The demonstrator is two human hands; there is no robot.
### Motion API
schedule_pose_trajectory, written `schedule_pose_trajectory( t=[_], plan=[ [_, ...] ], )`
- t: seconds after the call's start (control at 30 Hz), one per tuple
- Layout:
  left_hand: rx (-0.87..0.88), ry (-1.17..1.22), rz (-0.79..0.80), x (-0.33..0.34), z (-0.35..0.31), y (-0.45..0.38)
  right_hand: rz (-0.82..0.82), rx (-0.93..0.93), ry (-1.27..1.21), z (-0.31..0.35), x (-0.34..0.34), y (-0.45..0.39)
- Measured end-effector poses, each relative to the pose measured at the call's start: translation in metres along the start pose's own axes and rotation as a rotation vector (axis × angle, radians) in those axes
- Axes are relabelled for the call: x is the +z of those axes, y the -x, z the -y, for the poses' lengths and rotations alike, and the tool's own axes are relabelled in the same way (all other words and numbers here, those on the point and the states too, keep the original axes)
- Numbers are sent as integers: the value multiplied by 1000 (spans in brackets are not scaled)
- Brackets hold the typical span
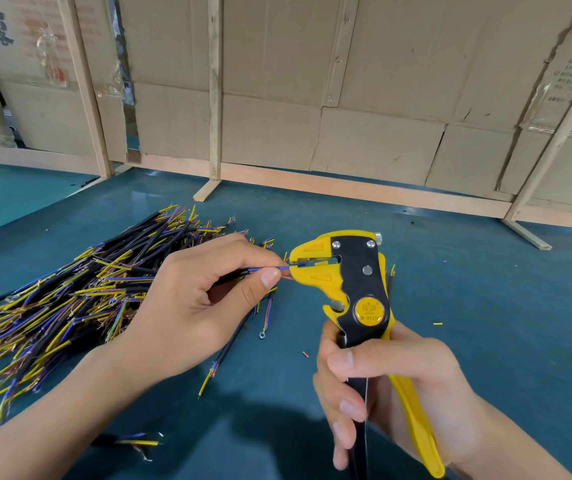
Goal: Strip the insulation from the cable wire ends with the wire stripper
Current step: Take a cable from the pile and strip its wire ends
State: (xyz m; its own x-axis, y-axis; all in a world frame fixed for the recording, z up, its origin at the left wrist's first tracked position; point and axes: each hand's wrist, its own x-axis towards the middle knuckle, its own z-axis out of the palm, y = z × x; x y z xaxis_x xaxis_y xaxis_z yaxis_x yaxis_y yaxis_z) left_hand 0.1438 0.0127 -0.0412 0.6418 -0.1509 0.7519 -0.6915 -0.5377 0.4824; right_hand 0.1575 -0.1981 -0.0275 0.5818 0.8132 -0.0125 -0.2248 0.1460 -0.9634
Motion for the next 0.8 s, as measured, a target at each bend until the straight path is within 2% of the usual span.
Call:
schedule_pose_trajectory(
  t=[0.8],
  plan=[
    [3, -11, -26, 1, -5, 1, 9, -32, -17, 0, -10, 9]
  ],
)
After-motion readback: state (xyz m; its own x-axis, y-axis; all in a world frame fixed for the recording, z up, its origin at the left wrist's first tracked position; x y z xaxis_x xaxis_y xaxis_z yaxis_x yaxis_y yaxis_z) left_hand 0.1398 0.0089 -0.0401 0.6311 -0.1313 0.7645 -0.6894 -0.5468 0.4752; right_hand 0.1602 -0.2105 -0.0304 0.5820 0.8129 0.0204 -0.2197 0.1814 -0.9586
